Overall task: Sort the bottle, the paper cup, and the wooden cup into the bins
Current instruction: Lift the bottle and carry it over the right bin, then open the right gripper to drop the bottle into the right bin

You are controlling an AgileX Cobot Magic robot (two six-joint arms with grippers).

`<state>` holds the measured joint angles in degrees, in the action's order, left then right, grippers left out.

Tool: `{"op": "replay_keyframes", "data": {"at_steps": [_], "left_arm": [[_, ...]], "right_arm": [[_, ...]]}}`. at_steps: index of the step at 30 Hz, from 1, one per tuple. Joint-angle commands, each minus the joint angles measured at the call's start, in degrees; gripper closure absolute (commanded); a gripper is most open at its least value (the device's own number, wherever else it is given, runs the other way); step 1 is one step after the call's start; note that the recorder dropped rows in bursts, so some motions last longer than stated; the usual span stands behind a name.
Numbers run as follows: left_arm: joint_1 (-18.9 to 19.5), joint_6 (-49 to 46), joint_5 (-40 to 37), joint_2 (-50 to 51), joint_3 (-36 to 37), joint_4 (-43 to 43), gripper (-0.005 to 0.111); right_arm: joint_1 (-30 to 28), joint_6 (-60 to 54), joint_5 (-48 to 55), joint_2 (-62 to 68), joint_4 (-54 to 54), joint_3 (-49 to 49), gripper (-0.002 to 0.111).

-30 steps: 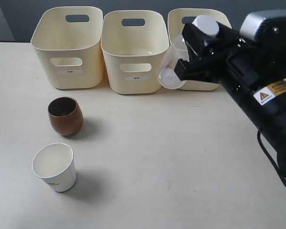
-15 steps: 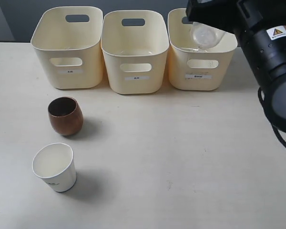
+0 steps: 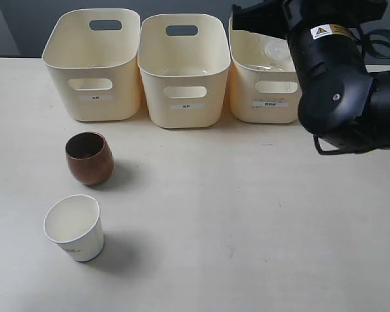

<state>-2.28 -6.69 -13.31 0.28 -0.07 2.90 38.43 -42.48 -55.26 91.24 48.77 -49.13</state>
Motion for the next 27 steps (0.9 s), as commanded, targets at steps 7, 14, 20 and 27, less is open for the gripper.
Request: {"op": "replay_keyframes", "data": {"at_steps": [7, 14, 20, 27], "left_arm": [[-0.2, 0.1, 0.0, -0.3, 0.1, 0.2, 0.107], [-0.2, 0.1, 0.0, -0.3, 0.1, 0.2, 0.107], [-0.2, 0.1, 0.0, -0.3, 0.1, 0.2, 0.107], [-0.2, 0.1, 0.0, -0.3, 0.1, 0.2, 0.107]], "right_arm": [[-7.3, 7.7, 0.7, 3.4, -4.6, -0.8, 0.109], [-10.0, 12.9, 1.0, 8.6, -13.0, -3.1, 0.109], [-10.0, 12.8, 2.7, 10.3, -14.4, -6.2, 0.103], [-10.0, 12.6, 4.0, 10.3, -12.1, -6.7, 0.039]]}}
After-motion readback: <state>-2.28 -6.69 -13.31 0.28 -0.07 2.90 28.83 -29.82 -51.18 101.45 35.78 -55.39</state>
